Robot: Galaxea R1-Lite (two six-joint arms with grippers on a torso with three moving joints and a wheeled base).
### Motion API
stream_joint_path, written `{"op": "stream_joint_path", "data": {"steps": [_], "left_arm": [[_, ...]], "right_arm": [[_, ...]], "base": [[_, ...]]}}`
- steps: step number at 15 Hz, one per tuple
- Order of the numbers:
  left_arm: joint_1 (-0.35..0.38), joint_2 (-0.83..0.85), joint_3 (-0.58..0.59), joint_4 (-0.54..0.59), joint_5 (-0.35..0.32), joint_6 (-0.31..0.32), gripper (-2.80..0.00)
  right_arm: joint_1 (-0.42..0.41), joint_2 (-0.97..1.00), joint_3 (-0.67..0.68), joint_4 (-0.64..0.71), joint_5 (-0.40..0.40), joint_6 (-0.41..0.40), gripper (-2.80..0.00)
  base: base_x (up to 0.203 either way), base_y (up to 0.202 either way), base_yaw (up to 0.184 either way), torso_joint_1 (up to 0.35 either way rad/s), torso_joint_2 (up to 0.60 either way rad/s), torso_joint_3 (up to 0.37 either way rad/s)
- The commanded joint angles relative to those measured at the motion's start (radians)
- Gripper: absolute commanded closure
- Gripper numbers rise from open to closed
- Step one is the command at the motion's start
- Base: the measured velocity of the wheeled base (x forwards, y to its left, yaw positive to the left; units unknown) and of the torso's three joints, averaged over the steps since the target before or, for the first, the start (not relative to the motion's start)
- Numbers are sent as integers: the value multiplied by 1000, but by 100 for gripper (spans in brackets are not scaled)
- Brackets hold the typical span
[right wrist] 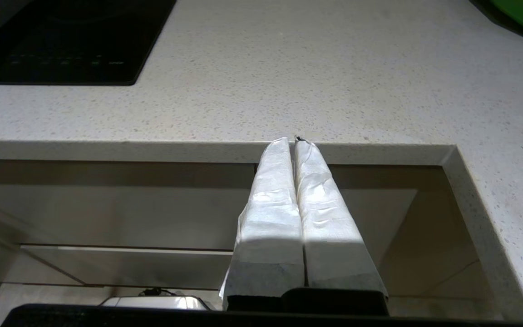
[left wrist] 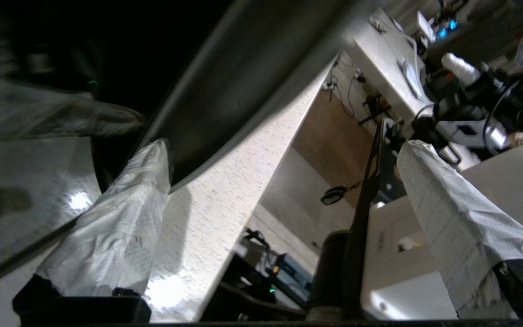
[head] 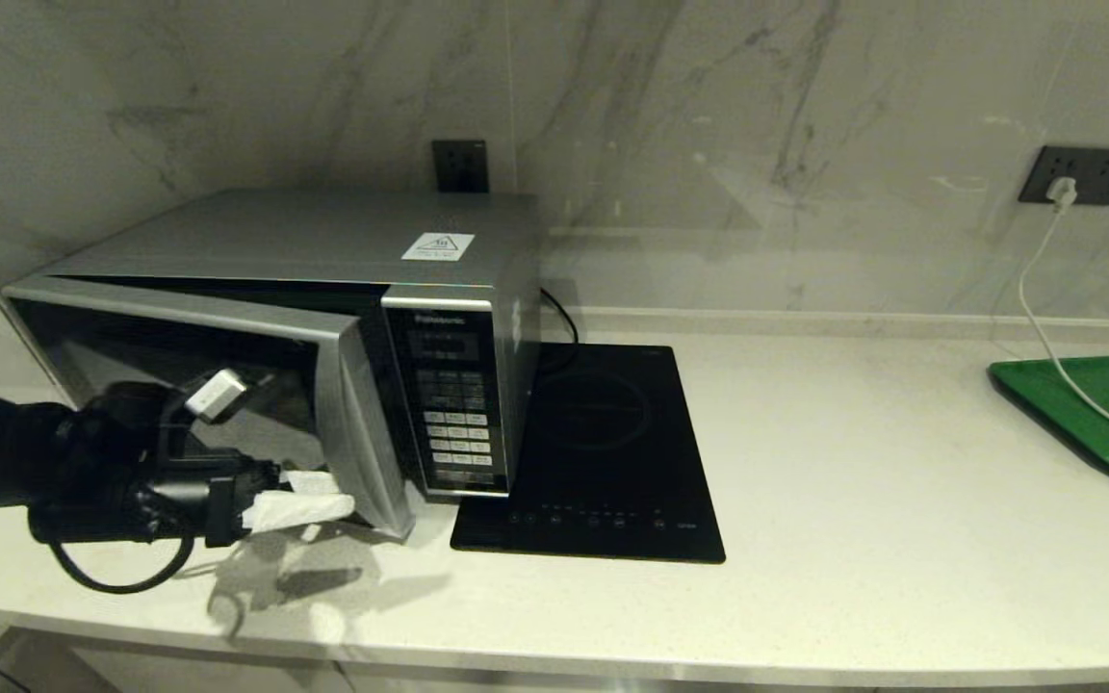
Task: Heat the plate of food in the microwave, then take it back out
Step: Open the microwave oven
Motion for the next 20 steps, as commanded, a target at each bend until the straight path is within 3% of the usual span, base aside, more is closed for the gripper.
{"op": "stream_joint_path", "data": {"steps": [1, 6, 7, 8, 10, 11, 13, 15, 16, 17, 20], "left_arm": [[30, -70, 85, 23, -9, 13, -280], [78, -81, 112, 17, 7, 23, -280], [106, -94, 117, 17, 28, 23, -280], [136, -108, 118, 17, 89, 23, -280], [215, -133, 124, 17, 225, 31, -280], [271, -145, 128, 17, 252, 41, -280], [390, -193, 132, 27, 268, 66, -280], [461, -295, 140, 62, 273, 77, -280], [476, -353, 141, 95, 273, 78, -149], [484, -429, 141, 134, 274, 79, 0], [491, -686, 104, 205, 272, 50, 0]], "right_arm": [[0, 0, 1, 2, 0, 1, 0], [0, 0, 0, 2, -1, 1, 0], [0, 0, 1, 2, 0, 1, 0], [0, 0, 0, 2, 0, 1, 0], [0, 0, 0, 2, 0, 1, 0], [0, 0, 0, 2, 0, 1, 0], [0, 0, 0, 2, -2, 1, 0], [0, 0, 0, 2, 0, 1, 0], [0, 0, 0, 2, 0, 1, 0], [0, 0, 0, 2, -2, 1, 0], [0, 0, 1, 2, -1, 1, 0]], "base": [[0, 0, 0, 0, 0, 0], [0, 0, 0, 0, 0, 0], [0, 0, 0, 0, 0, 0], [0, 0, 0, 0, 0, 0], [0, 0, 0, 0, 0, 0], [0, 0, 0, 0, 0, 0], [0, 0, 0, 0, 0, 0], [0, 0, 0, 0, 0, 0], [0, 0, 0, 0, 0, 0], [0, 0, 0, 0, 0, 0], [0, 0, 0, 0, 0, 0]]}}
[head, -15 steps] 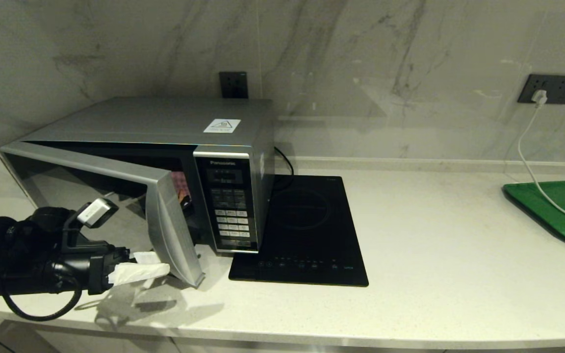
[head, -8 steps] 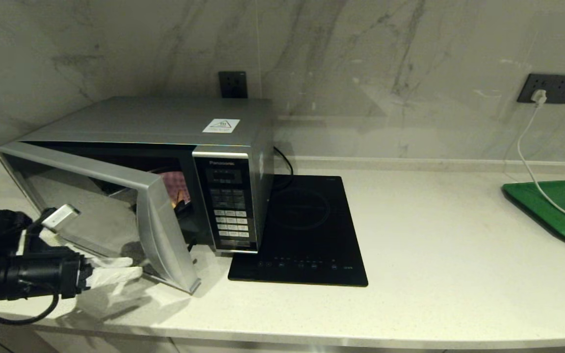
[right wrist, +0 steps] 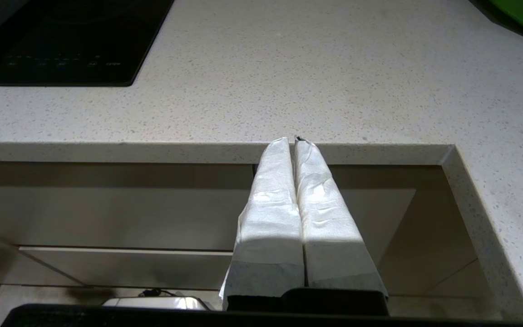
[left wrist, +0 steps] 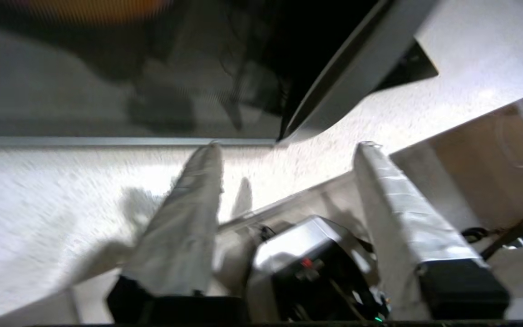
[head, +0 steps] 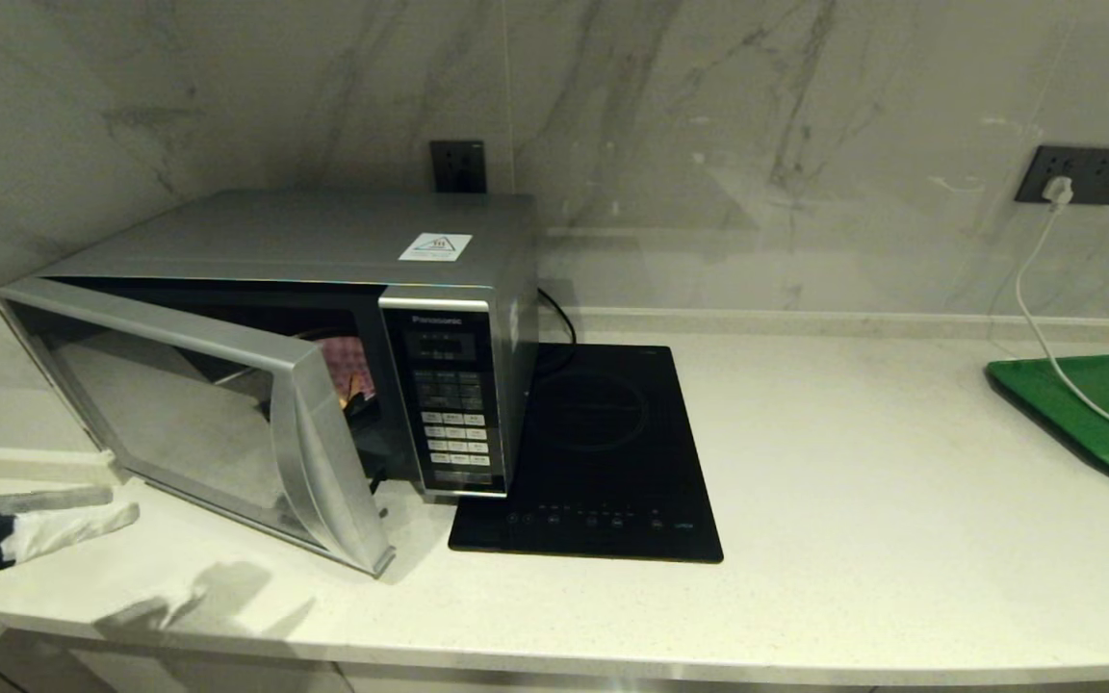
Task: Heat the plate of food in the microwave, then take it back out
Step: Open the microwave oven
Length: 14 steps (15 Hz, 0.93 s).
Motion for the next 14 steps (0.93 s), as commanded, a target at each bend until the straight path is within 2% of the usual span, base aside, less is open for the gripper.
{"op": "stream_joint_path", "data": {"steps": [1, 4, 5, 6, 10, 11, 13, 14], "left_arm": [[1, -274, -77, 42, -4, -54, 0], [-74, -342, -376, 141, 27, -263, 0], [-143, -334, -453, 174, 84, -327, 0], [-228, -315, -496, 195, 176, -368, 0], [-582, -211, -590, 193, 670, -558, 0], [-670, -170, -599, 172, 838, -592, 0], [-773, -46, -607, 89, 1132, -642, 0], [-819, 6, -611, 17, 1240, -664, 0]], "right_arm": [[0, 0, 0, 1, 0, 1, 0], [0, 0, 0, 1, 0, 1, 0], [0, 0, 0, 1, 0, 1, 0], [0, 0, 0, 1, 0, 1, 0], [0, 0, 1, 1, 0, 1, 0], [0, 0, 0, 1, 0, 1, 0], [0, 0, 0, 1, -1, 1, 0], [0, 0, 0, 1, -1, 1, 0]], "base": [[0, 0, 0, 0, 0, 0], [0, 0, 0, 0, 0, 0], [0, 0, 0, 0, 0, 0], [0, 0, 0, 0, 0, 0], [0, 0, 0, 0, 0, 0], [0, 0, 0, 0, 0, 0], [0, 0, 0, 0, 0, 0], [0, 0, 0, 0, 0, 0]]}}
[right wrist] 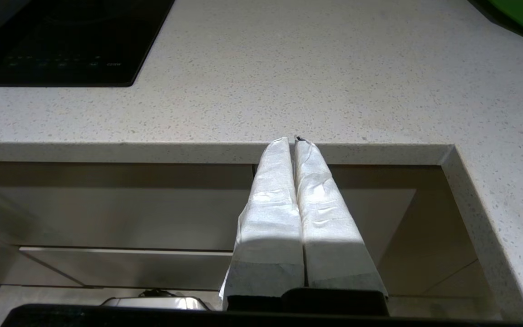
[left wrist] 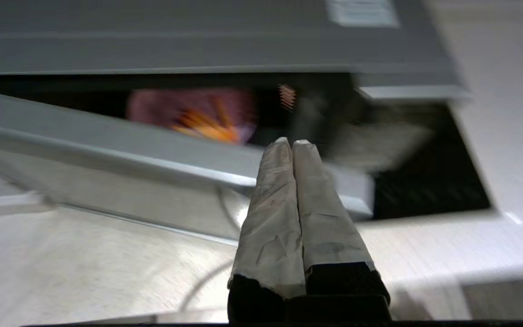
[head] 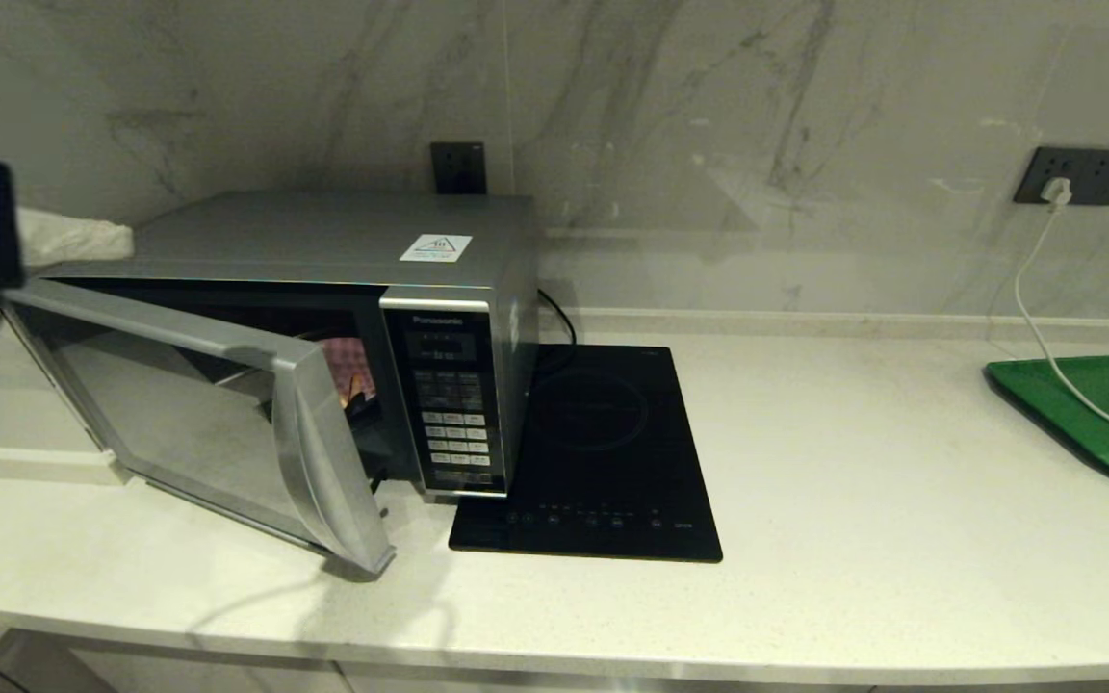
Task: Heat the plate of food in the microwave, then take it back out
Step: Open the microwave oven
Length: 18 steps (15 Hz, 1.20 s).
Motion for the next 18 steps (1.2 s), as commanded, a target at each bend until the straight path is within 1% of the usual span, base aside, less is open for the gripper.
{"op": "stream_joint_path", "data": {"steps": [1, 4, 7, 10, 13, 18], "left_arm": [[-109, 160, -11, -114, 306, -34, 0], [-122, 243, -34, -134, 341, -42, 0], [-154, 251, -43, -135, 343, -43, 0], [-160, 285, -42, -135, 343, -49, 0], [-182, 295, -14, -130, 344, -85, 0], [-185, 276, 63, -128, 348, -94, 0]], "right_arm": [[1, 0, 0, 2, 0, 0, 0], [2, 0, 0, 2, 0, 0, 0], [0, 0, 0, 2, 0, 0, 0], [0, 0, 0, 2, -1, 0, 0], [0, 0, 1, 2, 0, 0, 0], [0, 0, 0, 2, -1, 0, 0]], "base": [[0, 0, 0, 0, 0, 0], [0, 0, 0, 0, 0, 0], [0, 0, 0, 0, 0, 0], [0, 0, 0, 0, 0, 0], [0, 0, 0, 0, 0, 0], [0, 0, 0, 0, 0, 0]]}}
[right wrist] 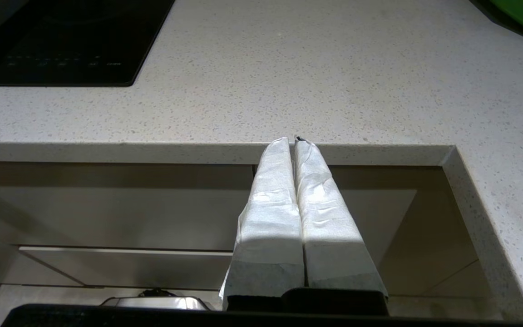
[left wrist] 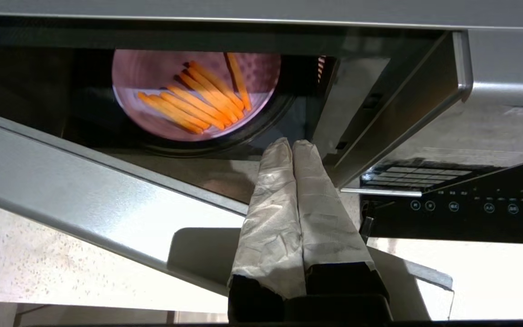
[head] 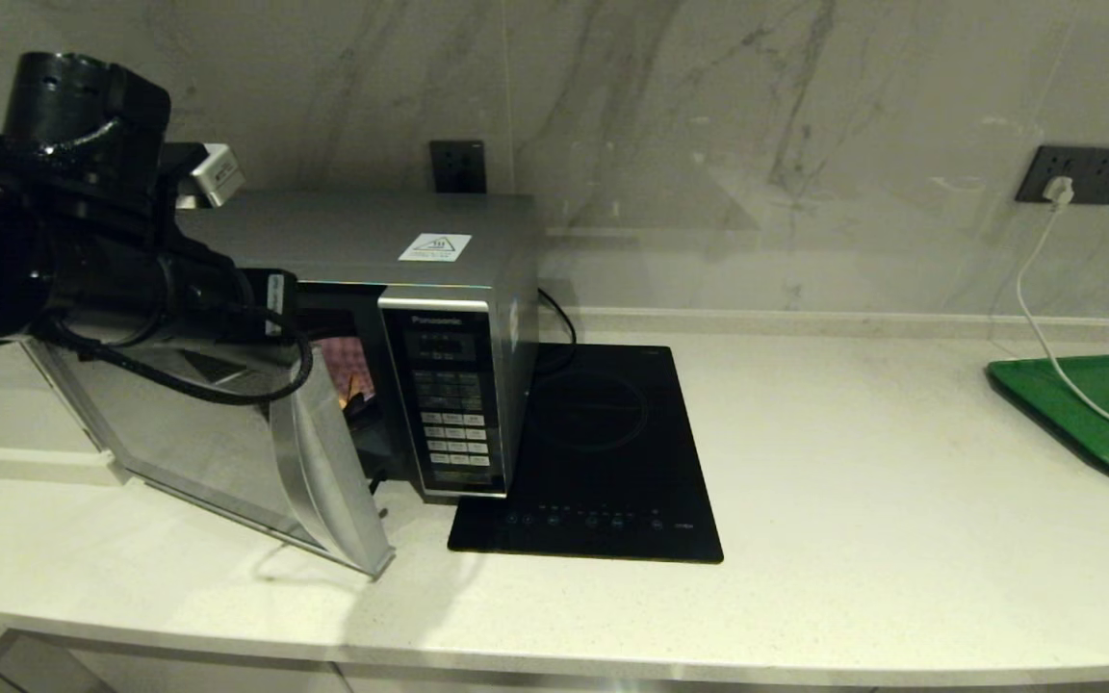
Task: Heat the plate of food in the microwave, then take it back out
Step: Open the microwave oven
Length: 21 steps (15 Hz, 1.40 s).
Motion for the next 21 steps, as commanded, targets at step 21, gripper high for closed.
{"op": "stream_joint_path", "data": {"steps": [21], "left_arm": [[19, -402, 217, 109, 159, 70, 0]], "right_arm": [[0, 0, 0, 2, 0, 0, 0]], "base": [[0, 0, 0, 0, 0, 0]]}}
